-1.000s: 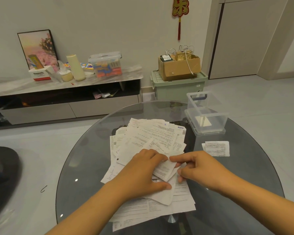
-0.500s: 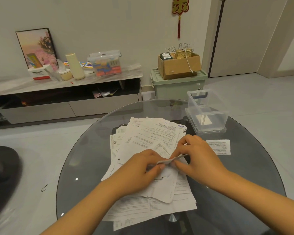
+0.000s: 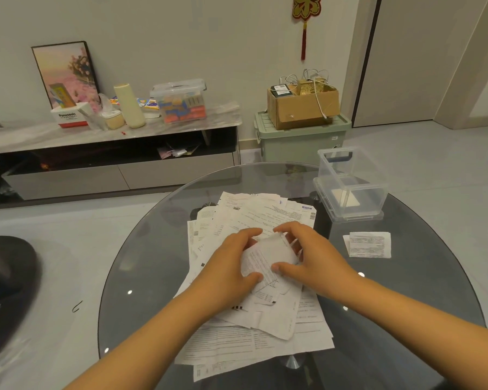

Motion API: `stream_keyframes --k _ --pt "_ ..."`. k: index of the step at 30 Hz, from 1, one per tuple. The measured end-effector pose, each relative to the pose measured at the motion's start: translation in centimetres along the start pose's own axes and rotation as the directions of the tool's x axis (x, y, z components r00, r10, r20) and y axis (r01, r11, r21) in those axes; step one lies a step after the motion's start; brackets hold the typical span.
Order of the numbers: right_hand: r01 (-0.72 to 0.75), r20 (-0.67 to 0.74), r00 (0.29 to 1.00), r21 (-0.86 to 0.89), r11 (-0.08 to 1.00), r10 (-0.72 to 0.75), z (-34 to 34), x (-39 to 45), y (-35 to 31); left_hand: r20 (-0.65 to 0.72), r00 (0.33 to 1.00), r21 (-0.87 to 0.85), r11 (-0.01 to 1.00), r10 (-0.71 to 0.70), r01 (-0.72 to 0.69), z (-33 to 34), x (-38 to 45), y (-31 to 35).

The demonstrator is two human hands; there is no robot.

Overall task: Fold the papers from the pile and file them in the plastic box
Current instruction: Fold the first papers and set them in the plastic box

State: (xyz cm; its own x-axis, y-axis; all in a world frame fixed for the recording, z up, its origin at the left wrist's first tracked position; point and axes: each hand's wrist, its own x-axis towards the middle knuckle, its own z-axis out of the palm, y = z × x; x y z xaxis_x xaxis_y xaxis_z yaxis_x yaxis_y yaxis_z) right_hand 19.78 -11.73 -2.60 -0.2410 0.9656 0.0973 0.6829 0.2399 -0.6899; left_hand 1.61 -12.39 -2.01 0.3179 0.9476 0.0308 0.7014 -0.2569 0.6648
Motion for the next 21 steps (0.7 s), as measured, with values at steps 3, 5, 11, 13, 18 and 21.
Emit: stream_keyframes --k 3,5,11,13,18,21 --pt "-0.008 0.049 0.999 -0.038 0.999 0.010 0.7 0.5 0.1 0.044 0.999 0.060 0.998 0.022 -0.024 0.2 0.1 -0.3" --pt "0.009 0.078 0.997 -0.095 0.995 -0.002 1.1 0.7 0.4 0.075 0.997 0.114 0.993 0.010 -0.018 0.4 0.3 -0.7" --pt "-0.020 0.125 0.992 -0.120 0.993 0.035 0.8 1.2 1.2 0.141 0.989 0.179 0.981 0.052 -0.077 -0.4 0.7 -2.0" --pt "-0.036 0.129 0.990 -0.105 0.994 0.049 0.5 1.2 1.4 0.171 0.984 0.169 0.982 0.056 -0.085 -0.7 0.8 -2.3" --pt "-0.035 0.135 0.990 -0.127 0.991 0.052 0.1 1.1 1.8 0.222 0.974 0.150 0.985 0.053 -0.088 -1.3 0.9 -2.5" --pt "0.036 0.069 0.997 -0.198 0.980 -0.023 0.1 0.6 1.5 0.245 0.968 0.166 0.981 0.058 -0.101 -1.7 0.9 -2.7"
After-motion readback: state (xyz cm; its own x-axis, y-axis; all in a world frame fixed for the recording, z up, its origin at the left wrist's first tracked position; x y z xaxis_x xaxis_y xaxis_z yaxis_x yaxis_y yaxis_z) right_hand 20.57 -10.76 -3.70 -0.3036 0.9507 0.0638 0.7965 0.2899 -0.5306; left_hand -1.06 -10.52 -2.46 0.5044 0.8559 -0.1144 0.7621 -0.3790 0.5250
